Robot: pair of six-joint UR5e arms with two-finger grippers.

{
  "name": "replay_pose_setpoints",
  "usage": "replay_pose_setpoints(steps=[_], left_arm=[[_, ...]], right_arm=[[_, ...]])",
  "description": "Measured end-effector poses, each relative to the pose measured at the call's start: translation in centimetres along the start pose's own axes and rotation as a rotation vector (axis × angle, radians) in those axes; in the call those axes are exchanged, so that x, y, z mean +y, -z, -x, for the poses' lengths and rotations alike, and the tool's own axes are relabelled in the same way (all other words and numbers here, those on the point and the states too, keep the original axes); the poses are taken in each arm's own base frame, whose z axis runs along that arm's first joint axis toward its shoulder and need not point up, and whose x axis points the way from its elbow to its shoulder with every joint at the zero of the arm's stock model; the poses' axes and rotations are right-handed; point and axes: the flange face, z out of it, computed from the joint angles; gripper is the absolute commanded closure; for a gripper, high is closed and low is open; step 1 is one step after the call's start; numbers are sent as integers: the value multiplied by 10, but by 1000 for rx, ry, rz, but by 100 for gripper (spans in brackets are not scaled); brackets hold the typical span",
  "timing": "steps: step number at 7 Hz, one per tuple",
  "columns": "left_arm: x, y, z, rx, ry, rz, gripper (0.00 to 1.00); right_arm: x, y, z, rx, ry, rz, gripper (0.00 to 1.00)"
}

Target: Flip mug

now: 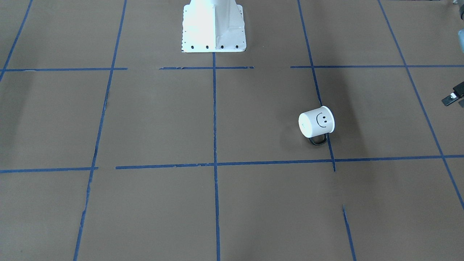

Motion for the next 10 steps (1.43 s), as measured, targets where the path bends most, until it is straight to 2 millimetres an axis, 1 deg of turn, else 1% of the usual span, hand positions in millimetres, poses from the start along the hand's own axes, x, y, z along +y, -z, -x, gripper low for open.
replay_pose_setpoints(steps=[2, 3, 4, 5, 7, 8, 9, 10], left_arm=[[21, -44, -44, 73, 93, -77, 0], [36, -73, -65, 130, 177, -129, 0], [55, -100, -80, 221, 262, -174, 0], [72, -116, -86, 318, 296, -203, 0], [98, -138, -103, 507, 308, -263, 0], [118, -156, -108, 599, 353, -284, 0], [138, -178, -110, 655, 383, -287, 0], [150, -198, -115, 675, 394, -276, 0]], right_arm=[[0, 0, 0, 0, 0, 0, 0], [0, 0, 0, 0, 0, 0, 0], [0, 0, 0, 0, 0, 0, 0], [0, 0, 0, 0, 0, 0, 0], [0, 0, 0, 0, 0, 0, 0], [0, 0, 0, 0, 0, 0, 0], [0, 0, 0, 0, 0, 0, 0], [0, 0, 0, 0, 0, 0, 0]])
